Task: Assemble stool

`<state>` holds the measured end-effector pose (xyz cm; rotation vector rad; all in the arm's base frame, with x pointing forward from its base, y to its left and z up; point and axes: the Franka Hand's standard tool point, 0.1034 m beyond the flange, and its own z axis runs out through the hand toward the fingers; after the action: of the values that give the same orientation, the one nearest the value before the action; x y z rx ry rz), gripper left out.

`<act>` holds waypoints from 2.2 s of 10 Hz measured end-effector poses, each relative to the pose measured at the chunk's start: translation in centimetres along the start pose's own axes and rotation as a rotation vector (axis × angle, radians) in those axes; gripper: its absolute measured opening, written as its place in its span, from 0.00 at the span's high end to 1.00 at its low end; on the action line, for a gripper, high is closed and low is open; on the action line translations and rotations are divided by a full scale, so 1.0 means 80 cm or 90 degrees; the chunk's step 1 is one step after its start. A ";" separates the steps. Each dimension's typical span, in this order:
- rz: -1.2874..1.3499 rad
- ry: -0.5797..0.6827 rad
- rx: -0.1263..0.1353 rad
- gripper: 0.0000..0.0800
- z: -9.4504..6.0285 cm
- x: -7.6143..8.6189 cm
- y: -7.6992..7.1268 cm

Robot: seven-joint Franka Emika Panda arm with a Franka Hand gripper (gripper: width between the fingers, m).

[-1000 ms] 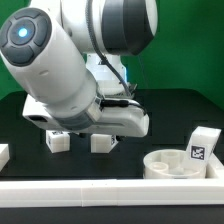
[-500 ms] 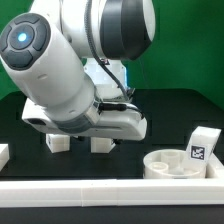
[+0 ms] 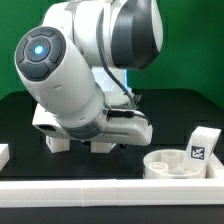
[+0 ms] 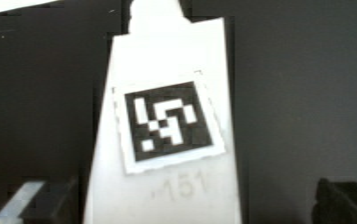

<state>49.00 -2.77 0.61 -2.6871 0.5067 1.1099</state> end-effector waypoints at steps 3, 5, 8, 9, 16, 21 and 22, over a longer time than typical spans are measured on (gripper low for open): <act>0.001 -0.003 0.000 0.59 0.002 -0.002 0.001; -0.006 -0.002 0.002 0.59 0.003 -0.003 0.004; -0.008 0.003 0.005 0.59 -0.011 -0.003 0.001; -0.010 -0.001 0.010 0.59 -0.033 -0.007 -0.005; -0.005 0.055 0.016 0.59 -0.126 -0.020 -0.043; -0.047 0.233 -0.001 0.59 -0.186 -0.001 -0.074; -0.052 0.286 0.002 0.59 -0.199 0.005 -0.083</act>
Offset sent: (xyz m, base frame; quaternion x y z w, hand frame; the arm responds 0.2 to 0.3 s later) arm -0.0176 -0.0017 -0.0143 0.0076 -0.0185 -0.0498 0.9986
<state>62.06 -1.47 11.77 -2.9260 0.4559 0.4785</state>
